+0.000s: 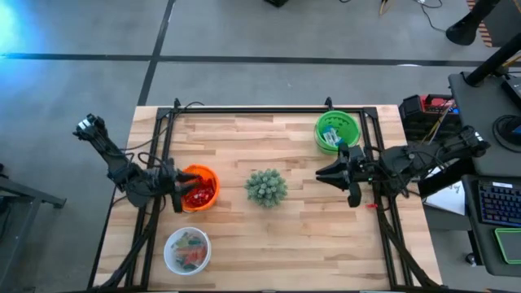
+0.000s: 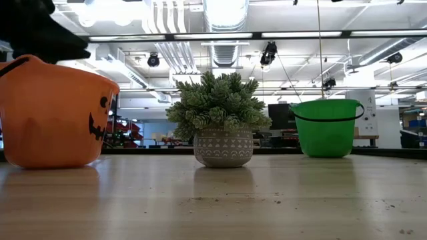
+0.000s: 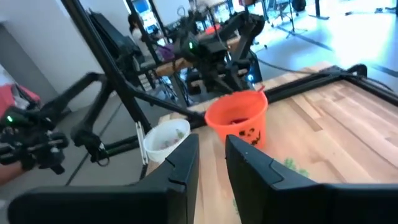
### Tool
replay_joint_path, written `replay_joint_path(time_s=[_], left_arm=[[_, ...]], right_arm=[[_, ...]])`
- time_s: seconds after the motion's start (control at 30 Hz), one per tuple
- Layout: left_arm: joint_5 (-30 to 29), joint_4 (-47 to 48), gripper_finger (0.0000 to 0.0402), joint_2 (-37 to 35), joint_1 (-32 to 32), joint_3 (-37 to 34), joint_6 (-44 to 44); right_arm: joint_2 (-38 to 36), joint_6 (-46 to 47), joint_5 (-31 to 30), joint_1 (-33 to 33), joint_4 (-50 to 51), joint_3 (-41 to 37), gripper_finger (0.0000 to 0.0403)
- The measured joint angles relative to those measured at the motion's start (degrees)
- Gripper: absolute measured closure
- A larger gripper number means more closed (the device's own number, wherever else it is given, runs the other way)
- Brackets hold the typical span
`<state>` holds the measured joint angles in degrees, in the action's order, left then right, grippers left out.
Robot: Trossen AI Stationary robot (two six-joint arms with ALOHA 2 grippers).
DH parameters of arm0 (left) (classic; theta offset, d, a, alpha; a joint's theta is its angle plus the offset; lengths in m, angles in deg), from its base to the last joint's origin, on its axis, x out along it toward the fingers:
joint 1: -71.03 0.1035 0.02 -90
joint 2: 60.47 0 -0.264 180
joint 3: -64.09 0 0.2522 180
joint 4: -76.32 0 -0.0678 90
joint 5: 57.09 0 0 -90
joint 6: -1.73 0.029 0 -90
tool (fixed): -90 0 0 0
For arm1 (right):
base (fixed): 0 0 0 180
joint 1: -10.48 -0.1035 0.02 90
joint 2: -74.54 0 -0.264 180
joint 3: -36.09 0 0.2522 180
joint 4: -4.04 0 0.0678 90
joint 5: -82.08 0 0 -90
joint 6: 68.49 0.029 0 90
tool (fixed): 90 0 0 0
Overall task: Sort candy
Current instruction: Return to Home Position
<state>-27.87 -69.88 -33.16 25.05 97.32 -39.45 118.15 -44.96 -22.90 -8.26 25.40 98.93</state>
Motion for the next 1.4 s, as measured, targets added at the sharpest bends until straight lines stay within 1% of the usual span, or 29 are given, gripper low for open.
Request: replay_joint_path(time_s=[0.07,0.17,0.23,0.3,0.47,0.57,0.63,0.7,0.8,0.9,1.0,1.07,1.17,1.33,1.4], left_arm=[[5.1,-9.8,0.0299,-1.0,0.0,-3.0,7.0],[15.5,-26.1,0.0299,-2.4,0.0,-7.8,18.6],[21.4,-33.9,0.0299,-3.4,0.0,-10.4,24.5],[25.1,-36.8,0.0299,-4.5,0.0,-12.1,27.7],[29.9,-36.7,0.0299,-6.6,0.1,-14.2,30.5],[36.3,-36.6,0.0299,-7.0,0.0,-14.6,33.5],[39.4,-36.6,0.0299,-7.0,0.0,-14.6,35.9],[40.4,-36.6,0.0299,-7.1,0.0,-14.6,37.8],[40.3,-36.5,0.0299,-7.5,0.1,-14.8,40.0],[37.7,-36.0,0.0299,-8.6,0.0,-15.1,40.7],[34.6,-35.4,0.0299,-10.4,0.1,-15.3,40.6],[34.4,-35.4,0.0299,-12.2,0.1,-15.4,40.8],[34.6,-35.2,0.0299,-15.1,0.1,-15.5,41.7],[38.9,-34.9,0.0299,-20.7,0.0,-15.5,45.0],[39.2,-33.8,0.0299,-22.9,0.0,-15.5,45.3]], right_arm=[[1.0,0.4,0.0,0.0,-1.0,0.0,0.0334],[2.1,2.2,0.0,0.0,-3.5,0.0,0.0335],[2.8,3.8,0.0,0.0,-4.3,0.0,0.0335],[3.6,5.5,0.0,0.0,-5.0,0.0,0.0335],[4.8,9.9,0.0,0.0,-5.6,0.0,0.0335],[5.5,9.9,0.0,0.0,-5.5,0.0,0.0334],[6.0,9.9,0.0,0.0,-5.6,0.0,0.0334],[6.3,9.9,0.0,0.0,-5.7,0.0,0.0335],[6.9,9.9,0.0,0.0,-6.6,0.0,0.0333],[7.2,9.9,-0.3,0.0,-6.8,0.0,0.0329],[7.3,9.7,-1.8,0.0,-6.6,0.0,0.0325],[7.2,9.5,-2.9,0.0,-6.5,0.0,0.0326],[7.2,9.4,-3.7,0.0,-4.9,0.0,0.0329],[7.6,10.8,-3.7,0.0,-2.3,0.0,0.0334],[7.6,9.8,-3.6,-0.1,-1.8,0.0,0.0334]])
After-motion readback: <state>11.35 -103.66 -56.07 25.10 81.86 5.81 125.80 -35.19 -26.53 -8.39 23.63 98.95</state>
